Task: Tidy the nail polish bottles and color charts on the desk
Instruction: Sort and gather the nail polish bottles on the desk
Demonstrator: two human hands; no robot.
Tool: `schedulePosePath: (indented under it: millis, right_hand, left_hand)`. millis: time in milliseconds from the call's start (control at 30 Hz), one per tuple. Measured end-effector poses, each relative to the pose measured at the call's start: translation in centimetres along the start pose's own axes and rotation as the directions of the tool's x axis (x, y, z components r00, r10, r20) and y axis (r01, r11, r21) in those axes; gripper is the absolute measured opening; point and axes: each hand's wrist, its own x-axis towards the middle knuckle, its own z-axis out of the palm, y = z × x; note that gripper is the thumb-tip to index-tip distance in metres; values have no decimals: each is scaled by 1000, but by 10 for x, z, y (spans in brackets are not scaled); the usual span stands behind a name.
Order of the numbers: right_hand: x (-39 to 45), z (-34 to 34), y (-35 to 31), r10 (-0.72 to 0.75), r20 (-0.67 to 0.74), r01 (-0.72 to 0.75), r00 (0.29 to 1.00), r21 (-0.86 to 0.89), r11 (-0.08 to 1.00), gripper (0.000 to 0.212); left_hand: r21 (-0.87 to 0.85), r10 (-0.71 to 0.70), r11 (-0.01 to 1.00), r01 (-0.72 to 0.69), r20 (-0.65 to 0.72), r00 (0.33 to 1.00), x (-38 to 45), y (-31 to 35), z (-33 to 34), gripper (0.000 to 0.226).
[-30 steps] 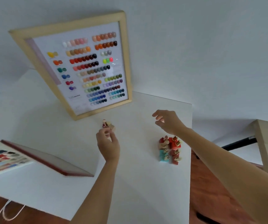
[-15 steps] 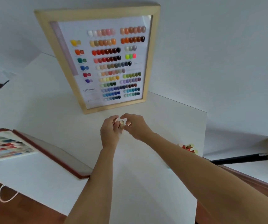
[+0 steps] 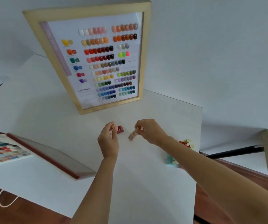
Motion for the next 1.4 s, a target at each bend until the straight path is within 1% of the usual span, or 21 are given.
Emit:
schedulePosePath:
  millis: [167, 300, 400, 500, 633, 800, 933, 1033, 1100, 1233, 1400]
  right_hand:
    - [-47, -13, 33, 43, 1, -42, 999, -106, 993, 20]
    - [-79, -10, 50, 19, -42, -27, 999, -198, 980, 21]
    - [-95, -3, 55, -3, -72, -16, 997, -266, 964, 21]
    - [-105, 1, 57, -23, -97, -9, 995, -321, 947, 22]
    - [-116, 6, 60, -42, -115, -4, 993, -373, 928, 22]
    - [-127, 8, 60, -36, -111, -15, 993, -427, 904, 23]
    - [-132, 10, 59, -38, -123, -23, 992, -457, 889, 17]
    - [-135, 11, 61, -34, -137, -27, 990, -416, 909, 21]
    - [-139, 10, 63, -21, -179, -40, 984, -331, 943, 27]
    - [-143, 2, 57, -24, -290, -24, 957, -159, 987, 30]
    - [-141, -9, 27, -52, -353, 54, 934, -2, 999, 24]
  left_hand:
    - [-34, 54, 998, -49, 168, 984, -35, 6, 8, 18]
    - [-28, 99, 995, -94, 311, 945, -63, 18, 17, 20]
    - [-15, 135, 990, -140, 386, 913, -79, 29, 22, 22]
    - [-1, 171, 982, -190, 441, 881, -91, 40, 26, 24]
    - [25, 182, 974, -225, 505, 844, -102, 52, 29, 25]
    - [87, 153, 967, -241, 560, 815, -113, 58, 32, 25]
    - [120, 134, 961, -249, 584, 800, -119, 58, 34, 22]
    - [153, 106, 958, -244, 600, 793, -121, 61, 35, 28]
    - [181, 83, 955, -234, 597, 798, -123, 64, 33, 36]
    - [223, 92, 945, -238, 519, 850, -127, 68, 22, 49]
    - [221, 129, 948, -227, 386, 913, -131, 75, -17, 46]
